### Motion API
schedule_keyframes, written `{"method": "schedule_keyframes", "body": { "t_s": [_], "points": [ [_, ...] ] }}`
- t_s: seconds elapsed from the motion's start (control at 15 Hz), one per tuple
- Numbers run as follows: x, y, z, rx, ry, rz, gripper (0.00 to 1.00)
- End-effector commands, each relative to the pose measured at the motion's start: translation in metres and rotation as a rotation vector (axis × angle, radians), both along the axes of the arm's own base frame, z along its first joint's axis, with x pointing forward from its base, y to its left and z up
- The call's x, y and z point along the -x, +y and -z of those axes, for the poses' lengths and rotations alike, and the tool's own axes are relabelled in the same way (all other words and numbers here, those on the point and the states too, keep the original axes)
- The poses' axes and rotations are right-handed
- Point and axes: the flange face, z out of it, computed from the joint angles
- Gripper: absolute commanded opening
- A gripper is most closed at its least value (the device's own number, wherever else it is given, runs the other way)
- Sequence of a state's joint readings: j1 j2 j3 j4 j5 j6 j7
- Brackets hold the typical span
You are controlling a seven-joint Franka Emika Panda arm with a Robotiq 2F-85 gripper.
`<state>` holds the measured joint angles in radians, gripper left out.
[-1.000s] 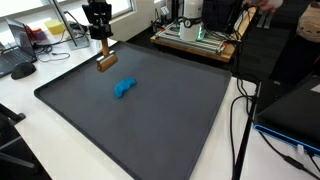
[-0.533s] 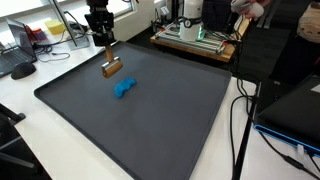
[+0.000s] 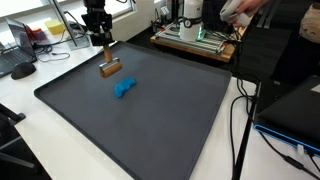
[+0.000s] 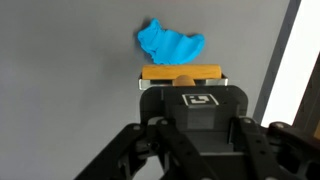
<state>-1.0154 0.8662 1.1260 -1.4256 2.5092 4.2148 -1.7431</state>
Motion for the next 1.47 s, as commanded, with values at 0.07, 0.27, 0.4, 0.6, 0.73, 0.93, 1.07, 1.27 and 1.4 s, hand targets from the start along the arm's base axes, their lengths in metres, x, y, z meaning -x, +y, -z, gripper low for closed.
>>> {"method": "schedule_keyframes", "body": {
  "t_s": [0.07,0.27,0.4,0.6,0.73,0.93,1.07,1.27,1.4],
  "points": [
    [-0.003,-0.009,-0.002,-0.029,-0.004,0.001,0.22],
    [-0.005,-0.012,0.004,-0.044,-0.003,0.008,0.22],
    [-0.005,-0.014,0.008,-0.053,0.001,0.012,0.22],
    [-0.003,-0.016,0.019,-0.067,0.02,0.015,0.22],
    [-0.002,-0.016,0.021,-0.068,0.025,0.019,0.22],
    [0.0,-0.013,0.014,-0.034,0.035,0.031,0.22],
    [0.003,-0.008,0.007,-0.007,0.037,0.036,0.22],
    [0.009,0.001,-0.007,0.062,0.051,0.065,0.22],
    [0.014,0.011,-0.019,0.121,0.06,0.081,0.22]
  ]
}}
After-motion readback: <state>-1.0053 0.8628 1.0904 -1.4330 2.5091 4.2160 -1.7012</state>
